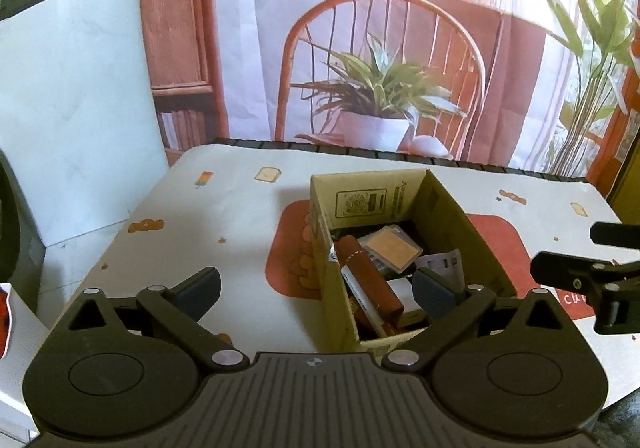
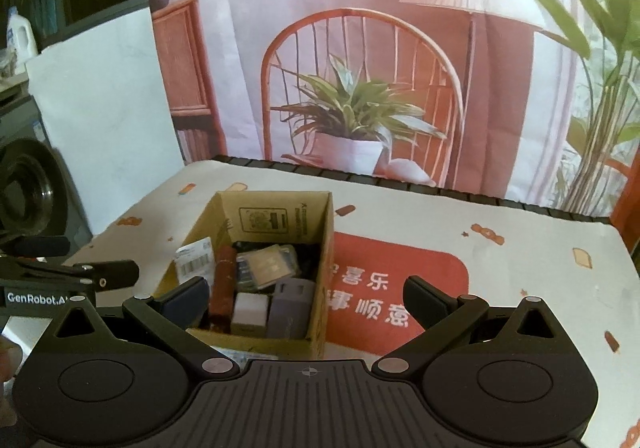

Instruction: Organize rigid objects

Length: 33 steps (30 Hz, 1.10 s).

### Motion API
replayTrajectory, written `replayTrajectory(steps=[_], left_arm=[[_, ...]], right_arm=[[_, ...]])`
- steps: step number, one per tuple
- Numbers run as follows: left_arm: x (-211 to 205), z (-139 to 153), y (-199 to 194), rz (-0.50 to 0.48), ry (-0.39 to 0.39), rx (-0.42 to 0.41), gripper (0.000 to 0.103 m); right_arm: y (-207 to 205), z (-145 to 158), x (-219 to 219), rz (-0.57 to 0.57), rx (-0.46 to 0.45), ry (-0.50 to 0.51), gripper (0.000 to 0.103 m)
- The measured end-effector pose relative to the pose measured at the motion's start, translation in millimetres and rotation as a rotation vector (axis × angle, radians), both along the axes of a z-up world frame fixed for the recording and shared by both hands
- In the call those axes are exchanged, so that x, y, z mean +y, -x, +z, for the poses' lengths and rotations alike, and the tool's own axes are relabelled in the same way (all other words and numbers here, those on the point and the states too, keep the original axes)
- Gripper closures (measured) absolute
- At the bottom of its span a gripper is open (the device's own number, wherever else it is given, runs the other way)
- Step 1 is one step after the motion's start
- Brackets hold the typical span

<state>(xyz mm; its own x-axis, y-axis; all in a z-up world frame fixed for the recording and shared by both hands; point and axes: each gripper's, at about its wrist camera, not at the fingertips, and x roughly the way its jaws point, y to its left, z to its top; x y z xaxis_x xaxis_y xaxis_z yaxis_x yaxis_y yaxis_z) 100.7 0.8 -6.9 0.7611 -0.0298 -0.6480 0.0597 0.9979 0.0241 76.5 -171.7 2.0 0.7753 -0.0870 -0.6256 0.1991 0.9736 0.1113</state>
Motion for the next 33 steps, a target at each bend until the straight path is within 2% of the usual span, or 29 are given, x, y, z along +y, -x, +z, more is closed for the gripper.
replayTrajectory(steps=[11, 18, 25, 33], left_arm=[[8, 21, 40, -0.002, -0.007, -0.020, 0.000], [9, 26, 60, 0.003, -0.014, -0.025, 0.000], [1, 25, 73, 0.006, -0.052, -0.055, 0.000], [4, 24, 82, 0.031, -0.029, -0.076, 0.000]], right_arm=[[52, 20, 4, -0.041, -0.041, -0.045, 0.000], [78, 21, 2, -0.086, -0.052, -0.065, 0.000], [93, 17, 5, -0.138, -0.061, -0.054, 0.000], [101, 14, 11, -0.140, -0.067, -0.034, 0.000]])
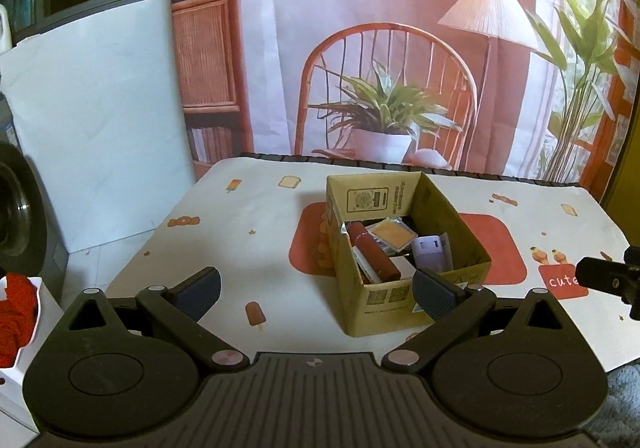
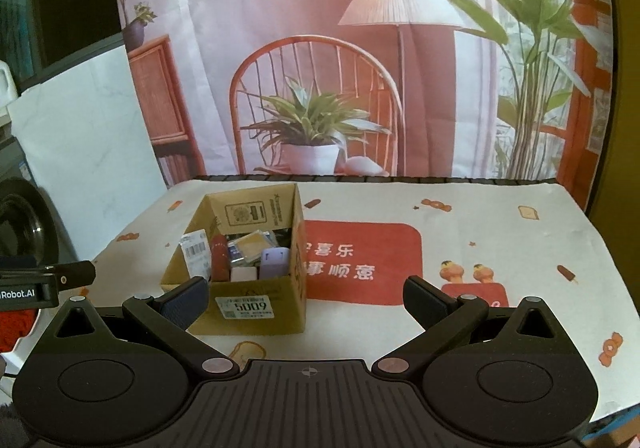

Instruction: Organize rigid objects

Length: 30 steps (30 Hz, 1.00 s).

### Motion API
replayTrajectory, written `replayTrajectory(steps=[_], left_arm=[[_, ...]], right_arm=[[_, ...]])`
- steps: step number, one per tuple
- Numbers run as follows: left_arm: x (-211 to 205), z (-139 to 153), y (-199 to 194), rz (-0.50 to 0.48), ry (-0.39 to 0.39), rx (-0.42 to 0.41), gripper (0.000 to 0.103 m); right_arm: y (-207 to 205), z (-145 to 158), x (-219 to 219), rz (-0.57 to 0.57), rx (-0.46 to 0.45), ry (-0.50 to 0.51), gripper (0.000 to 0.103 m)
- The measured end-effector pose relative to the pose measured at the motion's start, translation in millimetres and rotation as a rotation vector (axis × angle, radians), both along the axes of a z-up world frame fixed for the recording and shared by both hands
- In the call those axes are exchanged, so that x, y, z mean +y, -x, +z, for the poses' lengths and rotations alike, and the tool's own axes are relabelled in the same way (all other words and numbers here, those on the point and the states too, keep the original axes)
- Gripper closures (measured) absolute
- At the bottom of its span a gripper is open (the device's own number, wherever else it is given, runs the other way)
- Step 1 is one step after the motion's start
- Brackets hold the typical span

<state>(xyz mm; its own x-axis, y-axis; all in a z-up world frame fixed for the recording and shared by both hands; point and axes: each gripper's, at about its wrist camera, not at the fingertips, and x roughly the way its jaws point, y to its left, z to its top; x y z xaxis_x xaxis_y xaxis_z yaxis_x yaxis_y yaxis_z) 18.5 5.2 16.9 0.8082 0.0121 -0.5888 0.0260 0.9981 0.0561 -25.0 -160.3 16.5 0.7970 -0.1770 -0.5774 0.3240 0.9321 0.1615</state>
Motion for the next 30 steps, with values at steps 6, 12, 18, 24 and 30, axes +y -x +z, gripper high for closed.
replayTrajectory(steps=[6, 12, 18, 24, 30], left_arm=[[-2.8, -0.9, -1.0, 0.004, -0.018, -0.002, 0.000], [-3.0, -1.1, -1.4, 0.010, -0.023, 0.002, 0.000], [-3.0, -1.0, -0.2, 0.003, -0.025, -0.001, 0.000], [-2.4, -1.0, 0.0, 0.003, -0.024, 0.000, 0.000], [-2.4, -1.2, 0.1, 0.002, -0.025, 0.001, 0.000]], right_arm=[[1.5, -0.5, 1.3, -0.002, -0.003, 0.005, 0.000], [2.6, 0.1, 1.7, -0.003, -0.008, 0.015, 0.000], [4.2, 0.6, 0.5, -0.005, -0.009, 0.013, 0.000], [4.4, 0.7, 0.1, -0.005, -0.010, 0.014, 0.000], [4.4, 0.7, -0.2, -0.004, -0.010, 0.014, 0.000]])
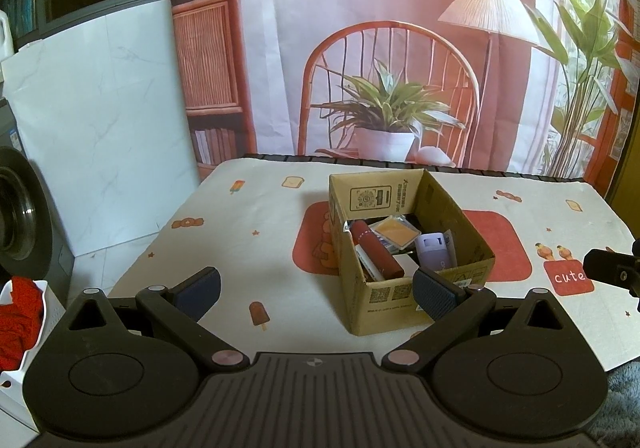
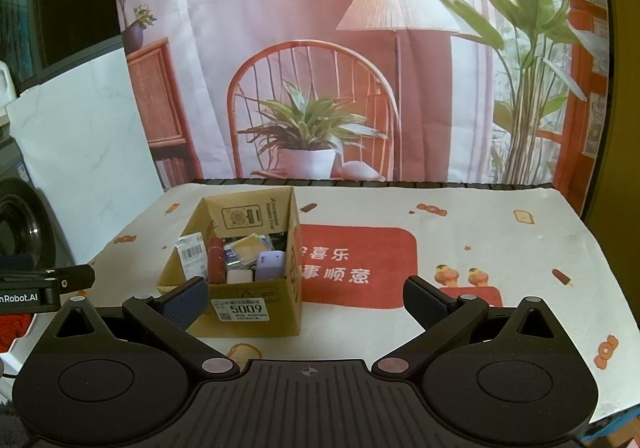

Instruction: Organize rigid objects

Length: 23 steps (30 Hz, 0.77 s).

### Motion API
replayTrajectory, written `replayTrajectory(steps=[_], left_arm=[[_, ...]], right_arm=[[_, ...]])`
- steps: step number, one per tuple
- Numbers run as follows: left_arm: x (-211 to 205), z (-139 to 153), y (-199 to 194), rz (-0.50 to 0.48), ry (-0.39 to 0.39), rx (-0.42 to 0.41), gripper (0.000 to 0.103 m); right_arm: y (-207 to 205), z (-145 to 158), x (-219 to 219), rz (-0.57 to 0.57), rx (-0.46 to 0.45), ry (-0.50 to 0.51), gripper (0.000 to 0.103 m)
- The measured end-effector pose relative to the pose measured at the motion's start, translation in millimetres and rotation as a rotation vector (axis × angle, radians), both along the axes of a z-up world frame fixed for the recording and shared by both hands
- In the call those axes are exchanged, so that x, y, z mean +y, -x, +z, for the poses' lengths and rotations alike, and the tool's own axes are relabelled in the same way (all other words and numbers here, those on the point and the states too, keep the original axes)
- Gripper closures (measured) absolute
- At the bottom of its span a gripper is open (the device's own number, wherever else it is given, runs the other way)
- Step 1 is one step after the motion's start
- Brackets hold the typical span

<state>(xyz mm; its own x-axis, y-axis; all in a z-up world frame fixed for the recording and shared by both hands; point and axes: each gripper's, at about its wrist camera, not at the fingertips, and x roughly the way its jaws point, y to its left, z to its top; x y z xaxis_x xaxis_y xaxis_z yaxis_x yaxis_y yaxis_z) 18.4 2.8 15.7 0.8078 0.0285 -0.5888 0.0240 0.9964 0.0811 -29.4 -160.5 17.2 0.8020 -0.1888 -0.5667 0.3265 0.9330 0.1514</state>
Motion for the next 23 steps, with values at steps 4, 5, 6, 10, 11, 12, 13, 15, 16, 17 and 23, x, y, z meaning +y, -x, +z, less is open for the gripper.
replayTrajectory(steps=[4, 5, 6, 10, 11, 12, 13, 15, 16, 17, 23], left_arm=[[0.0, -0.1, -0.1, -0.001, 0.001, 0.002, 0.000], [-0.4, -0.5, 0.0, -0.001, 0.000, 0.003, 0.000], [-0.7, -0.7, 0.2, -0.001, -0.001, 0.004, 0.000], [-1.2, -0.9, 0.5, -0.002, 0.002, 0.006, 0.000], [-1.2, -0.8, 0.5, -0.003, 0.003, 0.005, 0.000], [-1.2, -0.8, 0.7, -0.004, 0.003, 0.004, 0.000], [-1.5, -0.8, 1.1, -0.005, 0.002, 0.004, 0.000], [-1.5, -1.0, 1.3, -0.014, 0.002, 0.000, 0.000], [-1.6, -1.0, 2.1, -0.016, 0.002, -0.004, 0.000], [-1.2, -0.9, 2.5, -0.017, 0.005, -0.007, 0.000], [-1.1, -0.4, 3.1, -0.018, 0.005, -0.009, 0.000]], right_arm=[[0.0, 0.0, 0.2, 0.000, 0.000, 0.000, 0.000], [0.0, 0.0, 0.3, -0.001, 0.000, 0.000, 0.000], [0.1, 0.1, 0.2, -0.001, 0.000, 0.000, 0.000], [0.2, 0.1, 0.2, 0.000, 0.001, -0.001, 0.000], [0.1, 0.0, 0.3, 0.000, 0.000, 0.000, 0.000], [0.0, 0.0, 0.3, 0.000, 0.000, 0.000, 0.000], [0.0, 0.0, 0.4, 0.000, 0.000, 0.000, 0.000], [0.0, 0.2, 0.4, -0.001, 0.000, 0.000, 0.000], [0.1, 0.2, 0.4, -0.001, 0.000, 0.000, 0.000], [-0.1, 0.0, 0.6, -0.001, 0.000, 0.000, 0.000], [-0.1, 0.0, 0.7, -0.001, 0.001, 0.000, 0.000]])
